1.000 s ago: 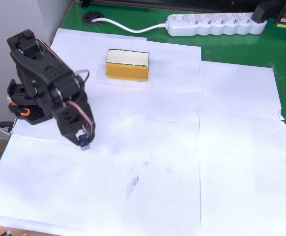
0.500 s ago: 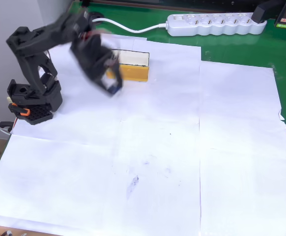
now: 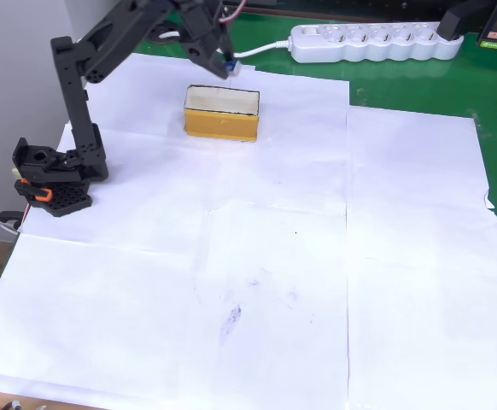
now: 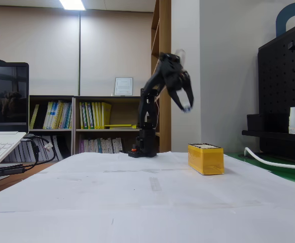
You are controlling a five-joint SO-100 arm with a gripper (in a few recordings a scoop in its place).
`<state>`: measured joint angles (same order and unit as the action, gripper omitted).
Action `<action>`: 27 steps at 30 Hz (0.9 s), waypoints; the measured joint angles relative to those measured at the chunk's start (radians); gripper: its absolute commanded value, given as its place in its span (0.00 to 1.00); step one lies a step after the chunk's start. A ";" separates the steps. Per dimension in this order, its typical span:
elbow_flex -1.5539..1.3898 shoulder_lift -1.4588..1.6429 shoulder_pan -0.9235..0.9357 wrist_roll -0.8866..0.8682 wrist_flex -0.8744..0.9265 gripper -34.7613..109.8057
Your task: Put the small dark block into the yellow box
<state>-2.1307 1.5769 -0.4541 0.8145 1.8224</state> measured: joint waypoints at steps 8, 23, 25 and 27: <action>0.268 0.044 -0.061 0.086 -0.179 0.24; 0.305 0.080 -0.124 0.106 -0.362 0.24; 0.305 0.081 -0.132 0.106 -0.377 0.24; 0.305 0.081 -0.132 0.106 -0.385 0.24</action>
<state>-1.8254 1.6582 -0.5860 0.9204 1.4373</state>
